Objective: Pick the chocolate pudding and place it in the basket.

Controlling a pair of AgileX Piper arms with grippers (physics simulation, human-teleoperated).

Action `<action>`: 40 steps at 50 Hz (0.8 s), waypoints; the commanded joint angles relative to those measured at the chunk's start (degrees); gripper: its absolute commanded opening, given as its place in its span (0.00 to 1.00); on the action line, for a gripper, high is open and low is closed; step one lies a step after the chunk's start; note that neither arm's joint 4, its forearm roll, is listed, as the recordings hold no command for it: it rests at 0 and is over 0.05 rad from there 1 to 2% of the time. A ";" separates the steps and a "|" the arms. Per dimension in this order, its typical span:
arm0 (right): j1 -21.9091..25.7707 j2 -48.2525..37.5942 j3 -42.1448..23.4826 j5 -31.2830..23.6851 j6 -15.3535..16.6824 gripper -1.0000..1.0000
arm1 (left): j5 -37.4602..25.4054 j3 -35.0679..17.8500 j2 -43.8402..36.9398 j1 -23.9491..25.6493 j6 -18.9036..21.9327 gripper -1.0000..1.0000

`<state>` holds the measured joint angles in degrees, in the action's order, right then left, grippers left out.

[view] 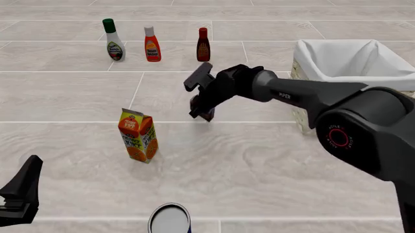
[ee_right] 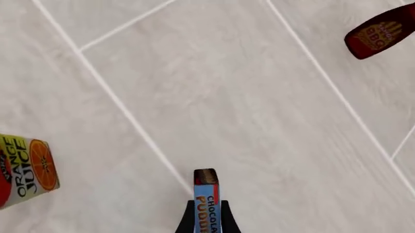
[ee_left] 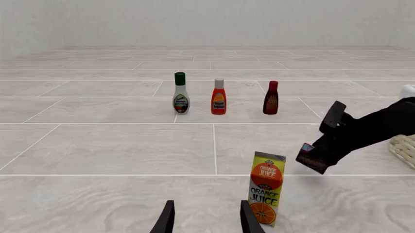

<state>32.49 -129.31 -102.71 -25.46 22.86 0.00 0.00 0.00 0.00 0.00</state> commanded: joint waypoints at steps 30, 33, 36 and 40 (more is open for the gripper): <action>-1.08 20.18 7.65 1.89 -2.29 0.00 | 0.00 0.00 0.00 0.00 0.00 1.00; -0.83 21.97 9.21 3.35 -3.27 0.00 | 0.00 0.00 0.00 0.00 0.00 1.00; -1.07 23.15 10.38 4.54 -3.56 0.00 | 0.00 0.00 0.00 0.00 0.00 1.00; -1.32 24.25 10.42 4.46 -4.41 0.00 | 0.00 0.00 0.00 0.00 0.00 1.00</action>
<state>31.43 -109.06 -94.27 -22.80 20.85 0.00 0.00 0.00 0.00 0.00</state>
